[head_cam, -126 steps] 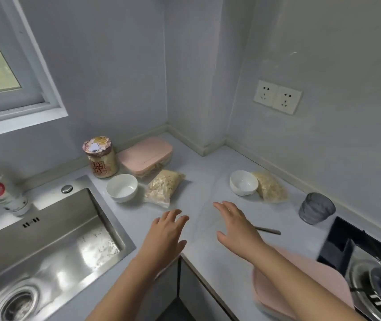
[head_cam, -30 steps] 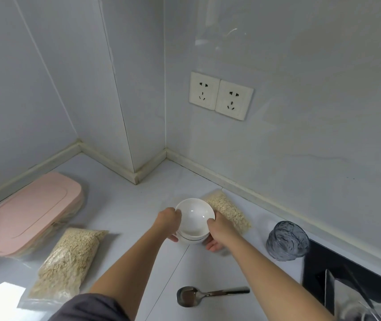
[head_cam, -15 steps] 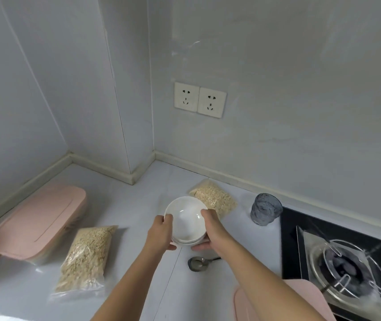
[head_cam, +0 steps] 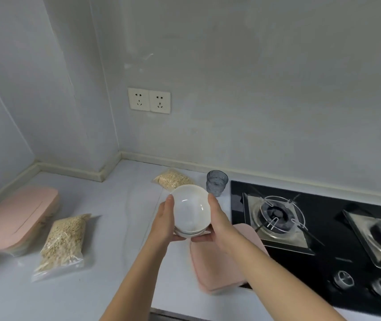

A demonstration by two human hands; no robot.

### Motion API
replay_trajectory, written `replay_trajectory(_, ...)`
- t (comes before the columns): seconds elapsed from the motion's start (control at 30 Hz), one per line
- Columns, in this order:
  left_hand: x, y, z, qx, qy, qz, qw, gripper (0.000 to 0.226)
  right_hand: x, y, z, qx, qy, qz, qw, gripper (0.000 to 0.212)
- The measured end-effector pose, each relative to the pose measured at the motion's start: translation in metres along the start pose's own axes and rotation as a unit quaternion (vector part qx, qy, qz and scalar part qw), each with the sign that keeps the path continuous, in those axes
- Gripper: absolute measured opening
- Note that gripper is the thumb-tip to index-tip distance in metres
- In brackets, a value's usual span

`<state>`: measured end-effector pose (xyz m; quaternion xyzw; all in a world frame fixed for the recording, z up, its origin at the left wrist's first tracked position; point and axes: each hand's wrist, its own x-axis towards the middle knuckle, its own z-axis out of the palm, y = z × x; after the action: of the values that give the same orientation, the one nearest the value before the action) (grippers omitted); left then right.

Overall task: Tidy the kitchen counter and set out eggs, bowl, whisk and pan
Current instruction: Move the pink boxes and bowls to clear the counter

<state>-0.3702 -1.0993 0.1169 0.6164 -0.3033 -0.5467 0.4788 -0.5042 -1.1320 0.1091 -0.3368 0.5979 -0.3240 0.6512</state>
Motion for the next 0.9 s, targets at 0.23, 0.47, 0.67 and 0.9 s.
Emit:
replay_trajectory(0.23,-0.082,-0.022,0.121,0.01,-0.043,0.003,0.999,0.043,-0.074,0.016,-0.132,0.025,0.058,-0.029,0.998,0.058)
replay_trajectory(0.47,-0.162,-0.072,0.27,0.041,-0.14,-0.014,0.989,0.055,-0.156,0.056,-0.296,0.056,0.136,-0.034,0.989,0.053)
replay_trajectory(0.67,-0.201,-0.088,0.372,0.058,-0.203,-0.031,0.977,0.054,-0.197,0.07,-0.396,0.098,0.204,-0.046,0.973,0.05)
replay_trajectory(0.9,-0.219,-0.104,0.507,0.097,-0.263,-0.037,0.959,0.048,-0.214,0.071,-0.522,0.151,0.284,-0.034,0.946,0.042)
